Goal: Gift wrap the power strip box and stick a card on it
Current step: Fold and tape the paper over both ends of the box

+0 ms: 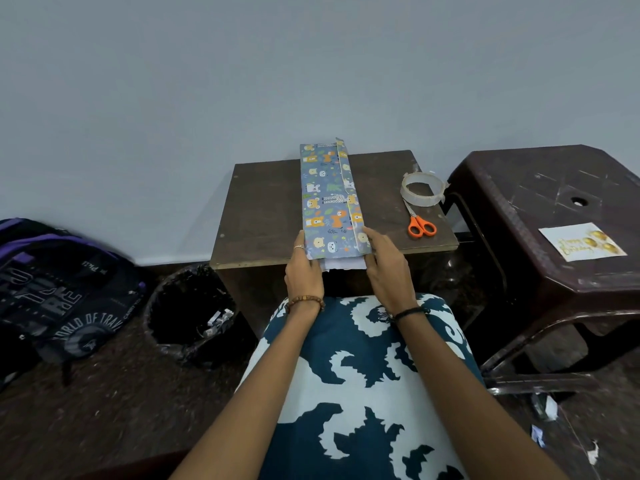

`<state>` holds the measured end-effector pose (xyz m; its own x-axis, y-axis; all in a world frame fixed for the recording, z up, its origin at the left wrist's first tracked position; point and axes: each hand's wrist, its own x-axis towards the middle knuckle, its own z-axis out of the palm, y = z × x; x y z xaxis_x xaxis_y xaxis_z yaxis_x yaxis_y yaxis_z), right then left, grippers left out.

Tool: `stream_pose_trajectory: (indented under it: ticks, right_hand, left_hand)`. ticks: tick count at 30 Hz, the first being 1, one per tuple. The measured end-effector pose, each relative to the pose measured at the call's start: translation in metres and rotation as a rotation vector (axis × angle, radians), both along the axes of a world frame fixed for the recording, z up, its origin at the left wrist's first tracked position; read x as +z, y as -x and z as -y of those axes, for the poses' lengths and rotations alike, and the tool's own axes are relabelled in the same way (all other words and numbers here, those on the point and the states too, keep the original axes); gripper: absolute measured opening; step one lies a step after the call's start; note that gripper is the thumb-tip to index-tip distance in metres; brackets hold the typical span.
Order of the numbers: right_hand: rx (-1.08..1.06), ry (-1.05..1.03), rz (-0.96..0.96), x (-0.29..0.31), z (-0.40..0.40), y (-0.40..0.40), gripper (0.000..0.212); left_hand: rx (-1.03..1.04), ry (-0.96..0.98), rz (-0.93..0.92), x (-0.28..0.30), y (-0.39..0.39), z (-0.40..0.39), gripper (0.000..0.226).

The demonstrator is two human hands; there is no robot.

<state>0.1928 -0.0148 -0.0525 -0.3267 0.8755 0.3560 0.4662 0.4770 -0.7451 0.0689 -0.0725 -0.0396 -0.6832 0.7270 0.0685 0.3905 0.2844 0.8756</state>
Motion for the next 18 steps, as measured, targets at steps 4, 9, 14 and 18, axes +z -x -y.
stream_pose_trajectory:
  ticks: [4,9,14,18]
  right_hand:
    - [0.011,0.054,-0.022,-0.001,0.001,0.000,0.026]
    - [-0.019,0.043,0.033,0.000,0.002,-0.001,0.019]
    - [-0.018,0.028,0.026,0.002,0.005,-0.002,0.018]
    - [-0.009,0.041,0.006,0.003,0.008,-0.003,0.021]
  left_hand:
    - [-0.010,-0.018,-0.003,-0.006,-0.002,0.007,0.047]
    - [-0.009,-0.048,-0.030,-0.007,-0.003,0.013,0.042]
    - [0.006,-0.035,-0.013,-0.005,-0.006,0.014,0.042]
    - [-0.019,-0.019,0.032,-0.004,-0.005,0.015,0.044]
